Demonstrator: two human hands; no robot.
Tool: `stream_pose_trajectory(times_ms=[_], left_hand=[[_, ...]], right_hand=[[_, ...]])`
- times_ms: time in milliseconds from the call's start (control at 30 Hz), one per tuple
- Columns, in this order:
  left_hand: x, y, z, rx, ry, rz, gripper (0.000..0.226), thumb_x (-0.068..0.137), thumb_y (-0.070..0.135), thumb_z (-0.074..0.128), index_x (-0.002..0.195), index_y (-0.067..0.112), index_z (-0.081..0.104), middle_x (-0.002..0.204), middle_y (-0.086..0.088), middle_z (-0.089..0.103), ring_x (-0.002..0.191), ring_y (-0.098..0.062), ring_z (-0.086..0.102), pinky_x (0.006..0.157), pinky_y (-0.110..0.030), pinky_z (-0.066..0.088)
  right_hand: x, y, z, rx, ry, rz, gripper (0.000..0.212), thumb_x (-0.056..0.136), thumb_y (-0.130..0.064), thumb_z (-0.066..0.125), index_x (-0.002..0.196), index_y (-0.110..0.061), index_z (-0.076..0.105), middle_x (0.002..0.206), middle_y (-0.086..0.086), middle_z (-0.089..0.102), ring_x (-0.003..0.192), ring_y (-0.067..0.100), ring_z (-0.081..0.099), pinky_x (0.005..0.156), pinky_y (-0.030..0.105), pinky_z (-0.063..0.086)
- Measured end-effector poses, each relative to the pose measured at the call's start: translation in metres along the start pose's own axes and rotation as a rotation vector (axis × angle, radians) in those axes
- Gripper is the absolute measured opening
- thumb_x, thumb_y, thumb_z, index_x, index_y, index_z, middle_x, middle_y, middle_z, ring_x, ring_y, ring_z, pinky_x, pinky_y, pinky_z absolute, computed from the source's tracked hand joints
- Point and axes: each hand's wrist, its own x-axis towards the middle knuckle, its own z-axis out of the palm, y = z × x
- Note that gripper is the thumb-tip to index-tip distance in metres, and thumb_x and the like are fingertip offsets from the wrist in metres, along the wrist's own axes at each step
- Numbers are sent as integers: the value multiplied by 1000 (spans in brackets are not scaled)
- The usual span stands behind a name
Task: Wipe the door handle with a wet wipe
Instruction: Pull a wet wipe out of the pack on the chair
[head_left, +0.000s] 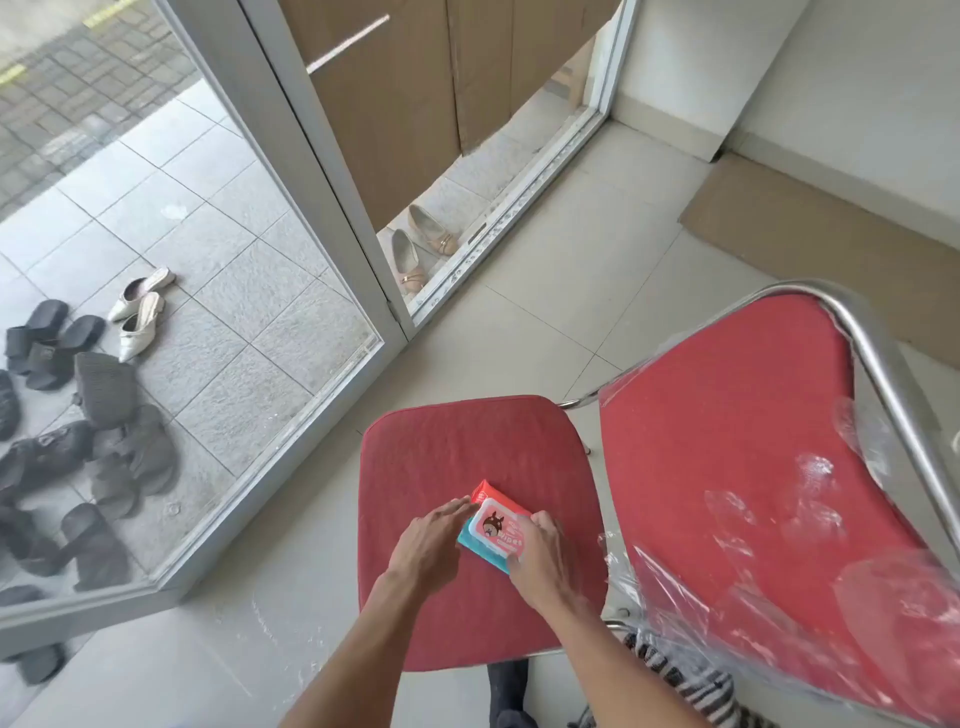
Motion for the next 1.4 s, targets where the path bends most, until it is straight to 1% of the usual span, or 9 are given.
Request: stream_pose_trajectory(times_ms=[167, 500, 933, 1000, 1067, 1133, 1233, 1333, 1400], left_hand=[[1, 0, 6, -19, -65, -55, 72, 90, -5, 51, 151, 30, 37, 156, 10, 37, 134, -20, 51, 91, -36, 58], [-4, 2, 15, -26, -153, -122, 74, 91, -5, 44, 156, 24, 25, 162, 9, 24, 126, -21, 58, 88, -34, 59], [-2, 3, 23, -6, -207, -118, 77, 92, -3, 42, 158, 21, 12, 164, 6, 15, 128, -22, 56, 93, -33, 56], [-1, 2, 25, -4, -202, -112, 77, 92, -3, 42, 158, 20, 12, 164, 6, 15, 129, -22, 54, 96, -34, 55], [0, 1, 27, -1, -195, -106, 75, 93, -1, 44, 158, 20, 13, 164, 6, 15, 132, -22, 52, 98, -35, 54], [1, 0, 31, -5, -184, -109, 73, 95, 2, 46, 158, 23, 15, 164, 7, 16, 136, -22, 49, 98, -36, 55], [3, -1, 35, 4, -147, -113, 70, 95, 4, 46, 157, 25, 21, 163, 8, 20, 139, -23, 45, 96, -38, 56], [4, -1, 36, 22, -81, -102, 61, 95, 8, 49, 152, 23, 33, 160, 4, 30, 141, -22, 42, 101, -41, 52], [3, 1, 37, 16, -27, -90, 56, 96, 8, 49, 148, 23, 38, 155, 2, 39, 140, -20, 43, 106, -42, 49]], right_hand=[[2, -4, 12, 40, 30, 60, 52, 87, -45, 73, 129, -21, 54, 120, -3, 53, 111, 12, 53, 93, 20, 49], [14, -13, 21, -71, 62, 47, 57, 86, -51, 71, 130, -18, 55, 132, 1, 54, 119, 18, 53, 95, 27, 51], [8, 2, 26, -131, 11, -108, 57, 94, -35, 65, 142, -16, 41, 144, 7, 46, 131, 23, 49, 105, 33, 49], [8, 7, 22, -97, 38, -131, 45, 101, -36, 52, 141, -18, 46, 140, 4, 51, 125, 19, 53, 99, 28, 51], [9, 12, 14, -16, 130, -85, 37, 106, -37, 38, 133, -19, 55, 128, 1, 61, 111, 13, 61, 80, 18, 53], [11, 15, 4, 81, 243, 80, 30, 106, -34, 40, 124, -19, 60, 116, 1, 66, 96, 12, 65, 58, 12, 45], [16, 15, -7, 195, 321, 291, 9, 102, -27, 54, 104, -18, 54, 93, 1, 69, 76, 13, 67, 43, 18, 38], [17, 16, -6, 165, 219, 257, 11, 95, -26, 61, 88, -21, 54, 90, 3, 74, 78, 18, 74, 36, 13, 28], [16, 15, -1, 171, 149, 200, 4, 93, -23, 63, 94, -19, 64, 101, 4, 76, 88, 19, 75, 40, 4, 31]])
